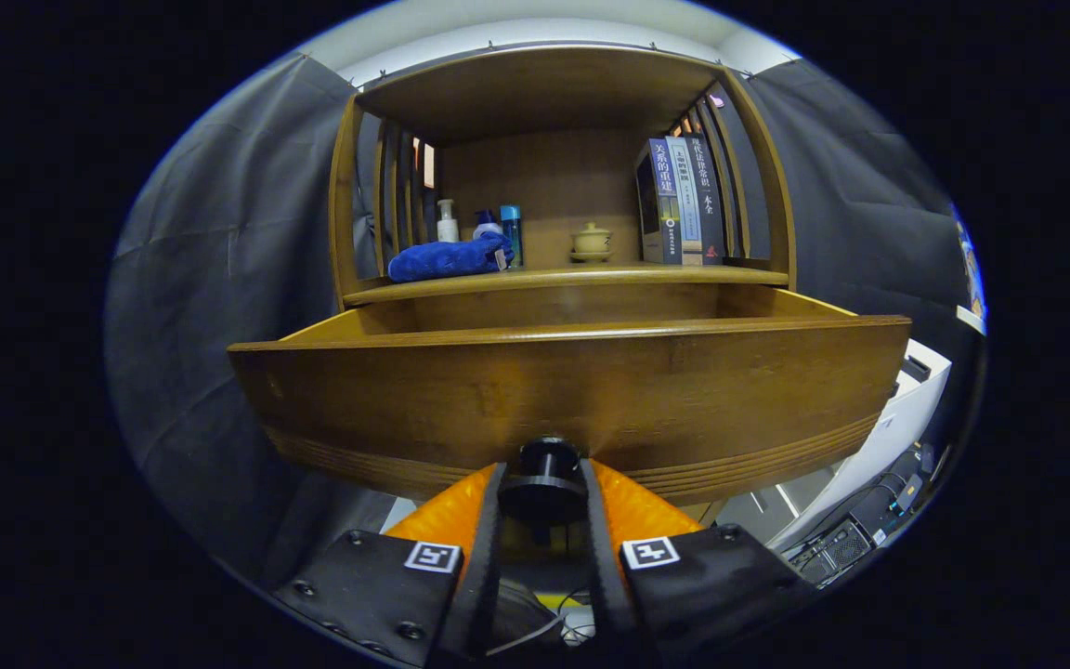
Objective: Pull open the drawer, take out the items inside it, and place them on the countertop above the cabinet.
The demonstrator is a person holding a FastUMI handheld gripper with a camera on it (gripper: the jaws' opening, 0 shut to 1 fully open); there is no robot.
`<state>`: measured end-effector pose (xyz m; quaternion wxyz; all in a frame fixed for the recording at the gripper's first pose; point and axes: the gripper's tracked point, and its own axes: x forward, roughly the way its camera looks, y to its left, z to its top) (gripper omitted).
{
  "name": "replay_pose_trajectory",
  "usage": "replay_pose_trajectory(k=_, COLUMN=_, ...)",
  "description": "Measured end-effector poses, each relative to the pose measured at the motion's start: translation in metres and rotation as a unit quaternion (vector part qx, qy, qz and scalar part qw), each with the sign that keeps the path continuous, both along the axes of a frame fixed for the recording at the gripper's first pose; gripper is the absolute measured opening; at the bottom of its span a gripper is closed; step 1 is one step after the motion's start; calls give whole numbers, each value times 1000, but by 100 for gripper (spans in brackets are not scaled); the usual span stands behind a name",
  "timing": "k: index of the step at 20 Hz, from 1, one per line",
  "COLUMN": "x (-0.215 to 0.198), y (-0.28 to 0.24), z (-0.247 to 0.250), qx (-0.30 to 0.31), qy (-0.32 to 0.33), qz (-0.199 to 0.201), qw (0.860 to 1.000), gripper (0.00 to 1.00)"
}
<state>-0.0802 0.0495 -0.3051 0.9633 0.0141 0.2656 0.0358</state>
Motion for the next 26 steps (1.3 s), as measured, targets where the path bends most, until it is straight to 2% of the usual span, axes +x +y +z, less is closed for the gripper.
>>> replay_pose_trajectory(k=1, x=-1, y=3, z=-1, qx=-1, qy=3, qz=5, qw=1000, gripper=51)
replay_pose_trajectory(k=4, x=-12, y=5, z=-6, qx=-3, qy=13, qz=7, qw=1000, gripper=73)
replay_pose_trajectory(k=7, x=-12, y=6, z=17, qx=5, qy=-19, qz=7, qw=1000, gripper=96)
replay_pose_trajectory(k=9, x=-5, y=6, z=57, qx=16, qy=-79, qz=7, qw=997, gripper=96)
replay_pose_trajectory(k=13, x=25, y=-1, z=170, qx=26, qy=-181, qz=3, qw=983, gripper=95)
replay_pose_trajectory(k=15, x=54, y=-5, z=217, qx=17, qy=-201, qz=7, qw=979, gripper=96)
replay_pose_trajectory(k=18, x=99, y=8, z=252, qx=17, qy=-186, qz=37, qw=982, gripper=96)
replay_pose_trajectory(k=20, x=138, y=10, z=252, qx=-6, qy=-156, qz=52, qw=986, gripper=96)
replay_pose_trajectory(k=23, x=181, y=17, z=207, qx=-29, qy=-75, qz=68, qw=994, gripper=96)
replay_pose_trajectory(k=26, x=192, y=22, z=149, qx=-20, qy=39, qz=66, qw=997, gripper=97)
